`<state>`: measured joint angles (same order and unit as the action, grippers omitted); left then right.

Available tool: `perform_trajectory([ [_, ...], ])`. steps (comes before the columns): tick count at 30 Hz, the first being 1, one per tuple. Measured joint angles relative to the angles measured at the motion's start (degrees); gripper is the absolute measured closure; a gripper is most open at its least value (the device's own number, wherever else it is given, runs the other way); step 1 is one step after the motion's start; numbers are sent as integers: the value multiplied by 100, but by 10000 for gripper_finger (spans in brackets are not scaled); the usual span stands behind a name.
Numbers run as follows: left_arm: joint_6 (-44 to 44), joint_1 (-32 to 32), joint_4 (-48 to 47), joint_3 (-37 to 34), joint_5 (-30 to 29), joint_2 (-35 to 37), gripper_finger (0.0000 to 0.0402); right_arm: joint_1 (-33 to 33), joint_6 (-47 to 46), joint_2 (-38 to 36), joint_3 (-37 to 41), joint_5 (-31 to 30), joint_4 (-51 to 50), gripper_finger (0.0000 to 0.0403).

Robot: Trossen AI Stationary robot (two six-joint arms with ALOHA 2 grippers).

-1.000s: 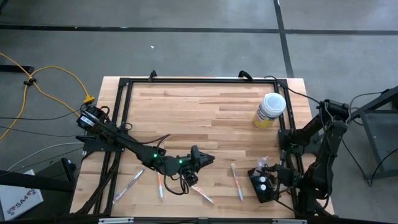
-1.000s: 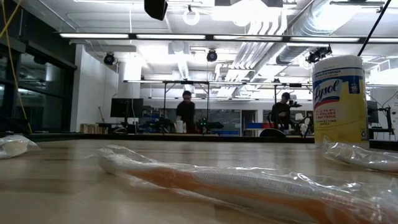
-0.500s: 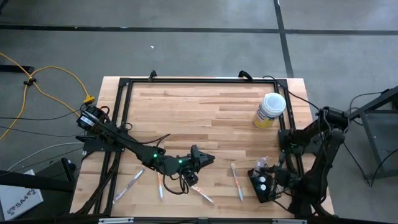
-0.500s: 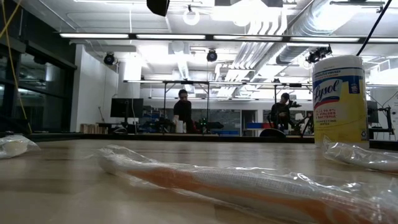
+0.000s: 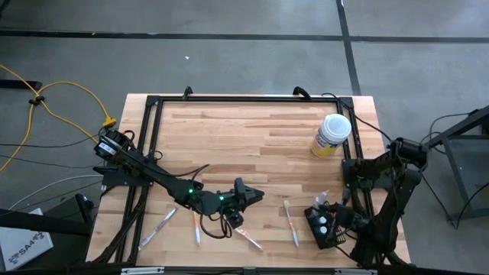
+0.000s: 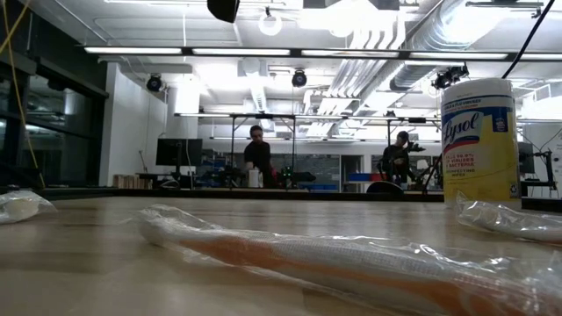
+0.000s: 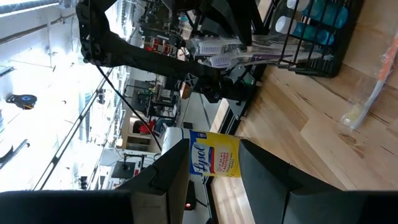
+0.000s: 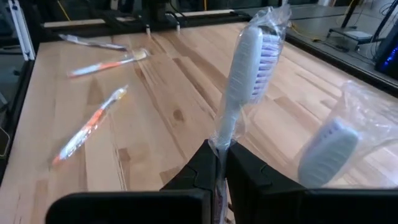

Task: Pick & Place toothbrushing station
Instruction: Put the purple toothbrush into the mesh organizer

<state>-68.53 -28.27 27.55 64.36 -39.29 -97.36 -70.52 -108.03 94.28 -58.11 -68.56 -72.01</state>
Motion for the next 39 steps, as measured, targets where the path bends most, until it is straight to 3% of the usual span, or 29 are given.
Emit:
perform_trajectory([
  [12, -10, 2, 236, -2, 0, 0, 270, 0, -50, 0, 0, 276, 55, 365],
  [39, -46, 2, 297, -2, 1, -4, 270, 0, 94, -2, 1, 327, 195, 362],
])
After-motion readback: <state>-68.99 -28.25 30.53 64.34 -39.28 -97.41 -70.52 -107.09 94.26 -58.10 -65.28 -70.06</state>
